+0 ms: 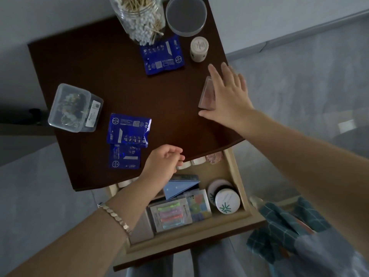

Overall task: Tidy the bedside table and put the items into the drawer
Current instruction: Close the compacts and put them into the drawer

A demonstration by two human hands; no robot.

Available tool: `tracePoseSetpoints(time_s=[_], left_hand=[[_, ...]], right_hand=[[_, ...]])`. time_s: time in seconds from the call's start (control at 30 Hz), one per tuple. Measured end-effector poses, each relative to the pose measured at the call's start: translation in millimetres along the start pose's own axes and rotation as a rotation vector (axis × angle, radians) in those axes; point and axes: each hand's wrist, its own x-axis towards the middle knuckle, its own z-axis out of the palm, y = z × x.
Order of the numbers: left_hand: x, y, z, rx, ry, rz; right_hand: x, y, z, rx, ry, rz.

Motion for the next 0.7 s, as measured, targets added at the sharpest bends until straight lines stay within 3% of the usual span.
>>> tracePoseSetpoints(time_s=[0.1, 0.27, 0.47, 0.6, 0.7], left_hand=[[-0.7, -1.5, 0.0, -0.001, 0.008, 0.014], [-4.6, -8.8, 0.5, -0.026, -0.008, 0.002], [-16.9, -18.1, 16.6, -0.190, -0.173, -0.125], [-24.0, -29.5, 19.4, -0.524, -0.235, -0.256], [-28.3, -39.9, 18.5, -0.594, -0.287, -0.256]], right_hand=[[13.9, 9.1, 8.8, -0.017, -0.092, -0.023], [-27.0, 8.9, 8.0, 0.105, 0.037, -0.070], [-123.7, -22.0, 30.1, 0.326, -0.328, -0.154], [-147.5, -30.9, 56.5, 0.342, -0.223, -0.197], [-155.3, -35.1, 73.2, 0.326, -0.112, -0.279]])
